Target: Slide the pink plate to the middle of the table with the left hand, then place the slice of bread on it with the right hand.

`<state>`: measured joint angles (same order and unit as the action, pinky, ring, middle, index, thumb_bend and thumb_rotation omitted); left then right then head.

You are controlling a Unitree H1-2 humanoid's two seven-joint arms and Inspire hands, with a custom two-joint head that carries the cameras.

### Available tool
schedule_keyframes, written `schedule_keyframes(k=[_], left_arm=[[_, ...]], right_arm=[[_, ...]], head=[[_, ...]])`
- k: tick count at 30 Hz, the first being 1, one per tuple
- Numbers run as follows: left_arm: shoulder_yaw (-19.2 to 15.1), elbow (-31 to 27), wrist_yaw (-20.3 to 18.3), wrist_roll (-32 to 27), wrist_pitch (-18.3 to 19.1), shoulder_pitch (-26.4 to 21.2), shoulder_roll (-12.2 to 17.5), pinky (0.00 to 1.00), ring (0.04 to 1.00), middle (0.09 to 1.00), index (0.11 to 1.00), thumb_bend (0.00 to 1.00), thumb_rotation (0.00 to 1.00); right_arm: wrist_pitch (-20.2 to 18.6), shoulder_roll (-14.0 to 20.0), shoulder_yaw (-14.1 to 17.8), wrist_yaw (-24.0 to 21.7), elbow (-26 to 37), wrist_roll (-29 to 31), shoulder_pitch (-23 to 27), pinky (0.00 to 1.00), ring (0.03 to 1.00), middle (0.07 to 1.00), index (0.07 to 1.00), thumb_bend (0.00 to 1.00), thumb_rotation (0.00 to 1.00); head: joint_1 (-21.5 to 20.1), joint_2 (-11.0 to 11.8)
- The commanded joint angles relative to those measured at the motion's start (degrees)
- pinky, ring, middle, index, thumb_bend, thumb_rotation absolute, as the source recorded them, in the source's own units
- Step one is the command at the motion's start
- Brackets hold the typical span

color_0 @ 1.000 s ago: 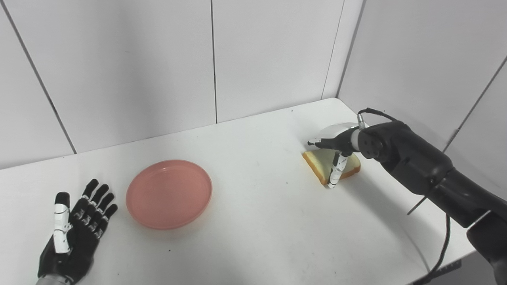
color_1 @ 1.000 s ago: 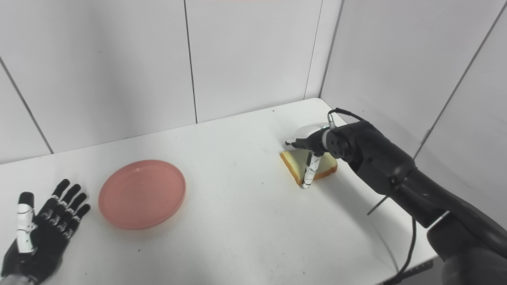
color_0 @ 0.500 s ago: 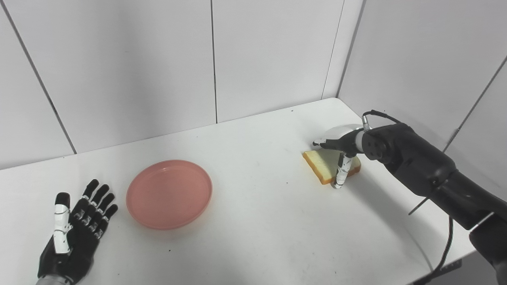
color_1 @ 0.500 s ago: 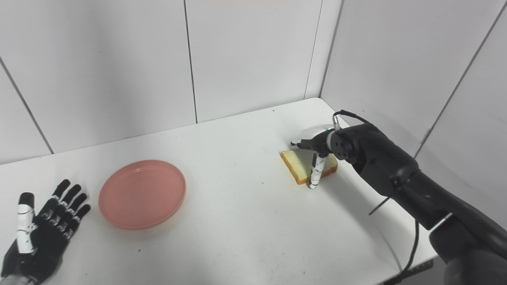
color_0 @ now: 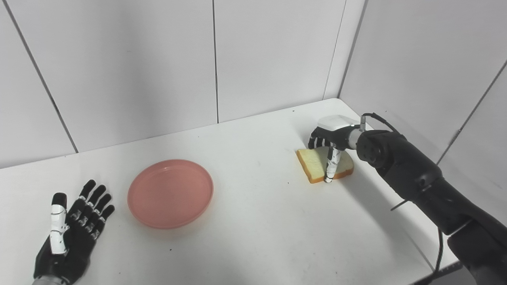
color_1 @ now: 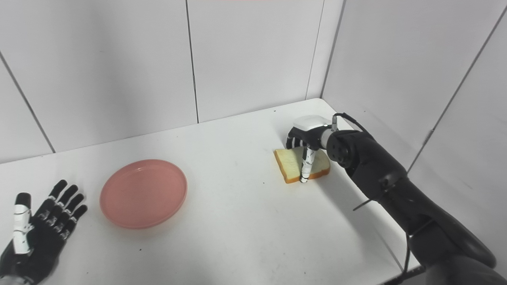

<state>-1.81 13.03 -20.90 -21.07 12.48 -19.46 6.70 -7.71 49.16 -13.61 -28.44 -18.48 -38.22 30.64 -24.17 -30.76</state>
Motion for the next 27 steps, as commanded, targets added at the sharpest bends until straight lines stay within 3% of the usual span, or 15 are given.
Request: schedule_keyframes(k=[1,13,19,27], left_arm=[[-0.1,-0.3,0.4,0.3,1.5,0.2,0.4,1.0,1.0,1.0,1.0,0.78,1.0],[0.5,-1.0,1.2,1.0,1.4,0.3,0.3,1.0,1.0,1.0,1.0,0.78,1.0],[0.7,-0.3,1.6,1.4,0.9,0.2,0.0,1.0,1.0,1.0,1.0,0.77,1.0],[1.7,0.2,3.1,3.9,0.0,0.8,-1.2,1.0,0.994,0.996,0.999,0.74,1.0]], right_arm=[[2.1,0.0,0.0,1.7,-0.8,0.4,1.6,0.43,0.416,0.501,0.509,0.52,0.0],[1.4,-0.8,0.1,0.3,2.7,1.9,2.1,0.44,0.42,0.495,0.506,0.52,0.0],[1.2,0.2,0.9,-2.2,8.8,2.9,2.7,0.4,0.402,0.498,0.511,0.52,0.0],[-2.9,-1.6,2.0,-6.5,18.0,3.0,6.2,0.41,0.4,0.493,0.542,0.51,0.0]], head=[[0.0,-0.1],[0.8,0.2],[2.2,1.3],[7.0,4.1]])
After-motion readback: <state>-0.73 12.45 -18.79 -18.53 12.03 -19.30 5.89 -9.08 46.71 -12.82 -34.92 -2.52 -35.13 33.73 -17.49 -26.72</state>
